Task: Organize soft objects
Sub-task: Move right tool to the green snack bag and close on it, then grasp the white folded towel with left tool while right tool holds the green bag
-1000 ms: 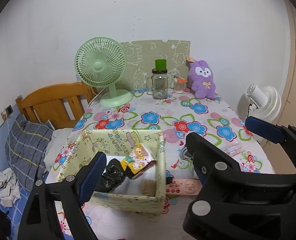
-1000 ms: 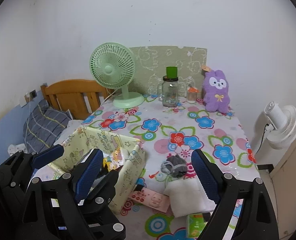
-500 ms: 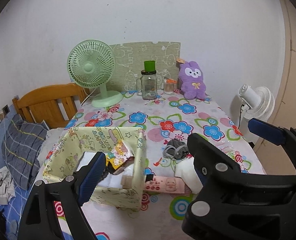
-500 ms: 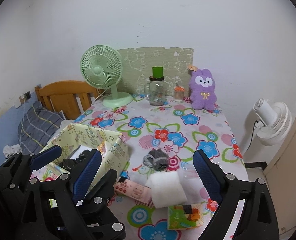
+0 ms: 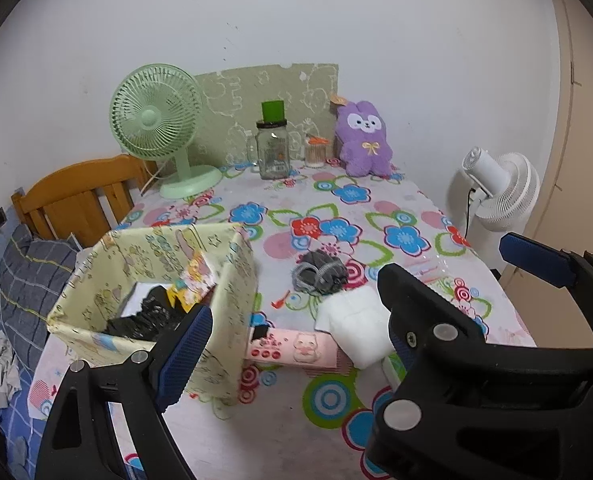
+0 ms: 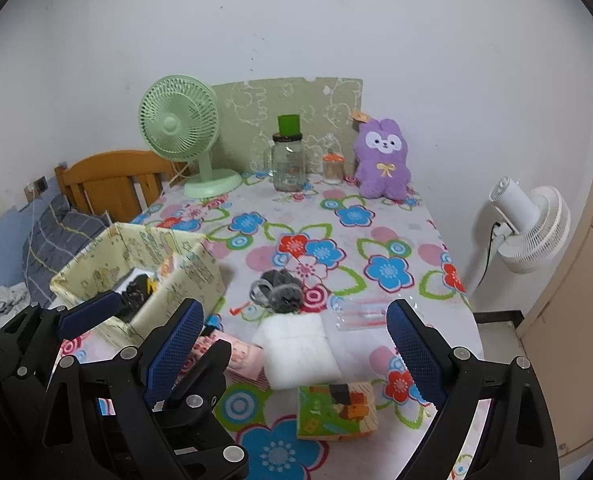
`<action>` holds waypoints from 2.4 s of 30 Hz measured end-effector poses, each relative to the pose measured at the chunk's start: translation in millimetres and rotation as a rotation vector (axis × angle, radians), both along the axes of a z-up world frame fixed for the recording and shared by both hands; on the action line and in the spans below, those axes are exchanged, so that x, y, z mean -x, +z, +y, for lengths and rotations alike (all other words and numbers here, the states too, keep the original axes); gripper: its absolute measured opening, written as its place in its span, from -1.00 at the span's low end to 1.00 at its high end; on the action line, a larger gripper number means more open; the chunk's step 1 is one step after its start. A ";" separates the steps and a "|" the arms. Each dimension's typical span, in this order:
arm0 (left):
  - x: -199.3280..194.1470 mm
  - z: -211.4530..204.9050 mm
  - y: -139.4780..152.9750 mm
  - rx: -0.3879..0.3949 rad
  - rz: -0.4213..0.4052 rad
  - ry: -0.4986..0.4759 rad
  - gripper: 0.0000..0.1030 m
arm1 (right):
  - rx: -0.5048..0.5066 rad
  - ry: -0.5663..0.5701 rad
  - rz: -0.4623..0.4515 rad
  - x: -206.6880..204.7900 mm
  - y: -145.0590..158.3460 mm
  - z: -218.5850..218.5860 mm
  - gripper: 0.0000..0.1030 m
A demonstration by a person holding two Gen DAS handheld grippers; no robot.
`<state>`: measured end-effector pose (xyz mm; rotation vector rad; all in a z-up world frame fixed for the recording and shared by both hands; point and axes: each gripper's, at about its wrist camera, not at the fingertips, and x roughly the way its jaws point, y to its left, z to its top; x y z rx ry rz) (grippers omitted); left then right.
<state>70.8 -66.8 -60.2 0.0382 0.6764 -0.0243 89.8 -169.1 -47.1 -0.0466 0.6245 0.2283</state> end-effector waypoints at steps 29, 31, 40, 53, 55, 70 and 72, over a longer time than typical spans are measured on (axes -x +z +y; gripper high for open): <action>-16.9 -14.5 -93.4 -0.017 0.178 -0.035 0.77 | -0.019 -0.050 0.208 -22.5 -101.8 -21.3 0.84; -17.7 -14.7 -97.6 -0.020 0.191 -0.037 0.77 | -0.015 -0.053 0.220 -23.8 -107.3 -21.9 0.84; -23.2 -14.5 -109.5 -0.013 0.224 -0.040 0.77 | -0.018 -0.084 0.270 -32.0 -123.0 -27.1 0.84; -30.4 -28.1 -107.4 -0.023 0.215 -0.058 0.77 | -0.056 -0.115 0.295 -36.8 -125.8 -41.9 0.36; -31.9 -31.9 -105.1 -0.015 0.211 -0.065 0.76 | -0.059 -0.124 0.285 -36.2 -122.4 -46.2 0.36; -62.9 -70.7 -96.5 -0.007 0.190 -0.110 0.77 | -0.077 -0.202 0.247 -52.4 -109.6 -82.8 0.36; -68.4 -74.4 -98.6 -0.019 0.183 -0.100 0.77 | -0.072 -0.206 0.244 -57.0 -109.4 -85.1 0.36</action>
